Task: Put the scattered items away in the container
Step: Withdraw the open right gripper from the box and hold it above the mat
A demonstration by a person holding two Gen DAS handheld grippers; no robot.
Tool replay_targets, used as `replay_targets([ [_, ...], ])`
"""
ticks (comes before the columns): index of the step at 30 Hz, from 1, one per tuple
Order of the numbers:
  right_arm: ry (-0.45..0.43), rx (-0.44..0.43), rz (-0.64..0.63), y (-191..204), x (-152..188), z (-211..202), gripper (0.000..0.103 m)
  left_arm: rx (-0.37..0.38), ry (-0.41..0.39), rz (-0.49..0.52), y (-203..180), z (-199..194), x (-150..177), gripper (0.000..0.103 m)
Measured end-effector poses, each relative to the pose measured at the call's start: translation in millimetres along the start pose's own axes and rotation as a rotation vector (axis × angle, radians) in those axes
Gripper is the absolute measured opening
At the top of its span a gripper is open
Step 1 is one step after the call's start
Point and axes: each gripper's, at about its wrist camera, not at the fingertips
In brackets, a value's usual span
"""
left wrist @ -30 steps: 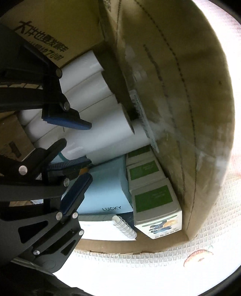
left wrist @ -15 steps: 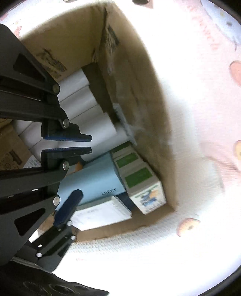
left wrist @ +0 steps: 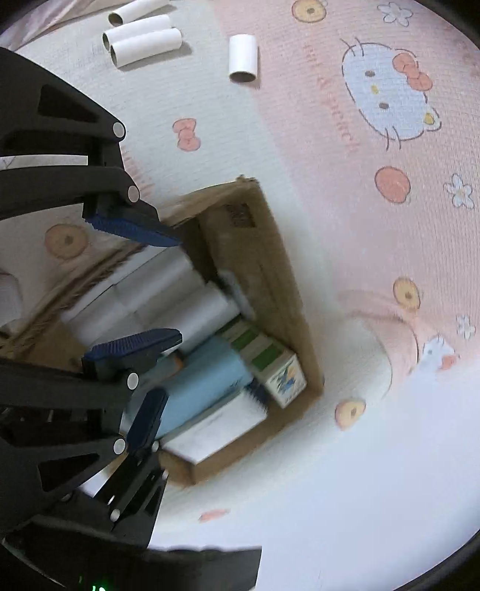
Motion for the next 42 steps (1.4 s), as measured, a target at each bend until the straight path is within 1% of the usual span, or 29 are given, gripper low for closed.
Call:
replay_targets([
  [1,-0.002,0.008,-0.006,-0.2,-4.6,4.2,0.036,0.002,0.006,0.008,-1.3,-3.2,1.8,0.053],
  [2,0.002,0.028,-0.012,2.4,-1.4,2.1,0.036,-0.007,0.011,0.029,-4.9,-5.1,3.3,0.055],
  [3,0.006,0.042,-0.024,22.0,-3.3,4.1,0.036,-0.02,0.011,0.045,-10.6,-1.5,4.0,0.057],
  [4,0.012,0.059,-0.039,43.2,-3.0,2.3,0.036,-0.036,0.01,0.065,-11.6,-6.5,6.9,0.057],
  [5,0.016,0.072,-0.045,44.6,-1.1,0.1,0.036,-0.056,0.012,0.095,-14.8,-8.9,11.2,0.058],
  [6,0.018,0.086,-0.051,48.3,-9.1,-0.7,0.036,-0.066,0.016,0.119,-16.9,-11.0,14.4,0.058],
  [8,0.0,0.136,-0.062,50.1,-9.6,-8.9,0.037,-0.082,0.023,0.168,-20.2,-16.3,21.7,0.059],
  [10,-0.019,0.199,-0.073,50.4,-7.1,-11.6,0.038,-0.085,0.023,0.185,-19.6,-21.3,26.5,0.06],
  [11,-0.022,0.236,-0.079,51.3,-7.1,-13.2,0.042,-0.08,0.021,0.188,-18.1,-24.7,28.2,0.061],
  [12,-0.018,0.254,-0.091,49.1,-7.3,-10.3,0.047,-0.069,0.022,0.191,-16.2,-27.9,29.5,0.062],
  [14,-0.005,0.27,-0.116,52.7,-10.4,-6.5,0.048,-0.045,0.018,0.184,-11.2,-33.6,31.0,0.063],
  [16,0.003,0.281,-0.16,56.5,-8.2,-8.8,0.048,-0.044,0.012,0.164,-3.7,-41.3,32.9,0.064],
  [18,-0.007,0.287,-0.201,64.9,-7.9,-9.9,0.048,-0.064,-0.006,0.158,1.6,-51.1,35.6,0.065],
  [20,-0.026,0.286,-0.24,76.2,-4.1,-19.0,0.049,-0.107,-0.036,0.17,3.4,-61.4,38.0,0.065],
  [22,-0.05,0.287,-0.279,85.1,-2.3,-25.8,0.053,-0.15,-0.061,0.178,2.8,-67.8,39.0,0.067],
  [24,-0.082,0.287,-0.314,88.8,0.2,-30.7,0.058,-0.166,-0.065,0.177,2.2,-69.8,38.7,0.07],
  [28,-0.119,0.282,-0.364,90.7,3.6,-34.3,0.061,-0.17,-0.043,0.177,-1.4,-68.2,39.6,0.07],
  [31,-0.122,0.295,-0.377,87.2,5.5,-32.5,0.061,-0.205,-0.022,0.206,-9.8,-66.0,42.4,0.071],
  [33,-0.124,0.3,-0.372,83.2,5.7,-32.0,0.061,-0.24,-0.023,0.229,-16.7,-66.4,44.2,0.071],
  [34,-0.127,0.298,-0.367,81.7,5.3,-32.4,0.061,-0.245,-0.026,0.233,-18.8,-67.4,44.1,0.071],
  [36,-0.135,0.285,-0.361,78.0,5.4,-33.7,0.061,-0.254,-0.036,0.23,-21.2,-70.1,43.7,0.071],
  [42,-0.172,0.237,-0.396,76.5,8.3,-38.8,0.061,-0.284,-0.053,0.212,-23.1,-75.0,43.1,0.071],
])
Point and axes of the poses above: each gripper's, at about its wrist camera, not at the fingertips, and z roughly the way its jaws point, y to its left, x to its underside, and after that the axes turned 2 degrees about z, right-handed
